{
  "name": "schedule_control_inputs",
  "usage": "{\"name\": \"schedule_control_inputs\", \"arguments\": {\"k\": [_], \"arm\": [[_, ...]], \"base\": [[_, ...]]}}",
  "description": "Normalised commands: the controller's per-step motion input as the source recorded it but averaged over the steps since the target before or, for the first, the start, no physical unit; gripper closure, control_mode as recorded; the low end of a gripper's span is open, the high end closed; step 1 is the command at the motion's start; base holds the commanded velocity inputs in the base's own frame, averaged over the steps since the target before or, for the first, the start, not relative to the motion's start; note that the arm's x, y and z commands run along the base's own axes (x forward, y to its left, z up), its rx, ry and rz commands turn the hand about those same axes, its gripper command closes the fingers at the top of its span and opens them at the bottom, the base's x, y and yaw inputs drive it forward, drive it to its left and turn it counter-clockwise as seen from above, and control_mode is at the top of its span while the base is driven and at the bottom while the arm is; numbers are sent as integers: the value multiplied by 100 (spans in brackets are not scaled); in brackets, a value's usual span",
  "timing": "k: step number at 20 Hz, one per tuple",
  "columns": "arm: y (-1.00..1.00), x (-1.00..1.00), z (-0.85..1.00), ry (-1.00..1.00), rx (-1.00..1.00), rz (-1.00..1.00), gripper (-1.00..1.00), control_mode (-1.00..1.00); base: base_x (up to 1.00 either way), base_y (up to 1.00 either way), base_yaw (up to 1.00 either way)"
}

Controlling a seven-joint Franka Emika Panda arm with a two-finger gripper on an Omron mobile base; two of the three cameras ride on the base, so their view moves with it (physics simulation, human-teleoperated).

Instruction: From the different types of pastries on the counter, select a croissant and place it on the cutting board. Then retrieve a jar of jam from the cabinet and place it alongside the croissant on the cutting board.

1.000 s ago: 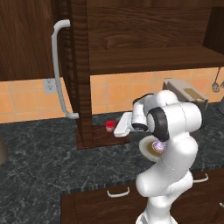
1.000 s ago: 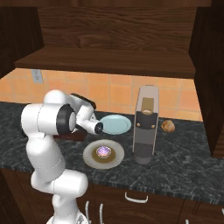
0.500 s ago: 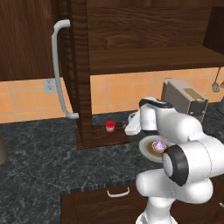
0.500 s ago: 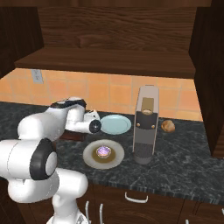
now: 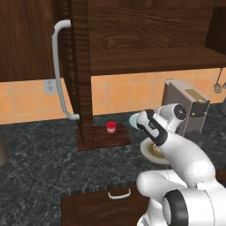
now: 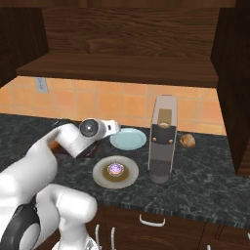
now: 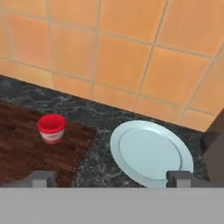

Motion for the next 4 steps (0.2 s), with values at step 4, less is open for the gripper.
{"name": "schedule_control_inputs", "arguments": {"k": [4], "arm": [[-100,-57,99,8,1,-38,-100,-100]], "base": [[0,0,0]]}}
